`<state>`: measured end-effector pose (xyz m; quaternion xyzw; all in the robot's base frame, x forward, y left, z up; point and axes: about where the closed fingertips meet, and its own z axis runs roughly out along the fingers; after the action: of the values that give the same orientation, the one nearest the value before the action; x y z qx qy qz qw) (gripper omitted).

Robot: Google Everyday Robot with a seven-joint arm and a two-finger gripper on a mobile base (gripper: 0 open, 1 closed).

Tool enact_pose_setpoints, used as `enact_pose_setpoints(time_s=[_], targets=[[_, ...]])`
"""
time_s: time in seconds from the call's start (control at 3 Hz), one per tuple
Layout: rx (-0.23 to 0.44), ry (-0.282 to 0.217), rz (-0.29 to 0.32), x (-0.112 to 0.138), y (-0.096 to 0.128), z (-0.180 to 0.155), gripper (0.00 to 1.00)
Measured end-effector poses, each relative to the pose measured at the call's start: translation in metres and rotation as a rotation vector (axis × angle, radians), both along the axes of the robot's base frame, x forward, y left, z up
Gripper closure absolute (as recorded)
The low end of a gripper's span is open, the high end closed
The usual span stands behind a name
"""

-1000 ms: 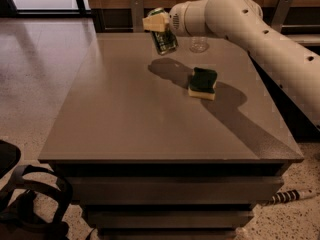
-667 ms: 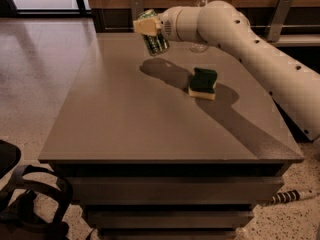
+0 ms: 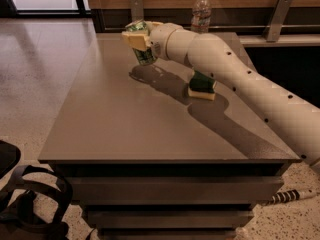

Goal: Place green can upright

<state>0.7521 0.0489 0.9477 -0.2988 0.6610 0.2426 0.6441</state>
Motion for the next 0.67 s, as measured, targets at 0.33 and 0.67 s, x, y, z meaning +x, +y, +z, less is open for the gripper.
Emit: enact_pose_setpoints(time_s=[0.33,0.67], targets=[[0.032,-0.059,0.011,-0.008,0.0047,-0.0003,1.0],[0.046,-0.091,0.017,-0.0124,0.008,0.001,1.0]])
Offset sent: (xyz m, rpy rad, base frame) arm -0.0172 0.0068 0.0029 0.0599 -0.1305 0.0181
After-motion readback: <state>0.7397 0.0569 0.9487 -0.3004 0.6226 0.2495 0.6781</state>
